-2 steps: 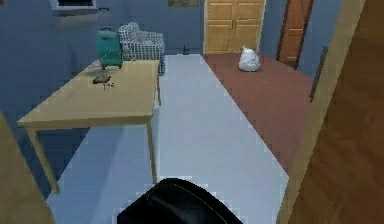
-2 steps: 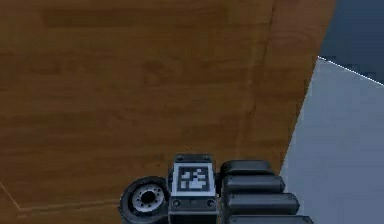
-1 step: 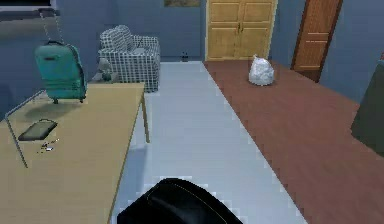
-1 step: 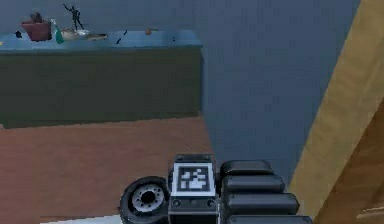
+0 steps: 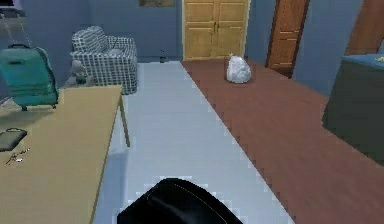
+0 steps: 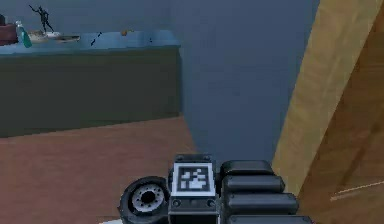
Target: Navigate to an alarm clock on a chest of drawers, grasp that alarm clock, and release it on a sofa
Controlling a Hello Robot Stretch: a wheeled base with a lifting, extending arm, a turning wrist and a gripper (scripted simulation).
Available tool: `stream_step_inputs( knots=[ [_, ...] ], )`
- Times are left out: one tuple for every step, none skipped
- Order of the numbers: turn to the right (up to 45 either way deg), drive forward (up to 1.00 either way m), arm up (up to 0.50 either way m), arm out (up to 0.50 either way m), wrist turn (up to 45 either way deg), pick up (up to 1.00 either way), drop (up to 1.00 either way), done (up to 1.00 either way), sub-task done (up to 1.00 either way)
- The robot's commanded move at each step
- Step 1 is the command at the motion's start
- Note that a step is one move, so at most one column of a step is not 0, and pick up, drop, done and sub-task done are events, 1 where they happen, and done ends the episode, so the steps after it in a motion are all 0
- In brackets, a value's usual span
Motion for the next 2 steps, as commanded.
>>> stream_step_inputs(
  knots=[
    [0.0,0.25,0.0,0.0,0.0,0.0,0.0,0.0,0.0],
    [-9.0,0.0,0.0,0.0,0.0,0.0,0.0,0.0,0.0]
  ],
)
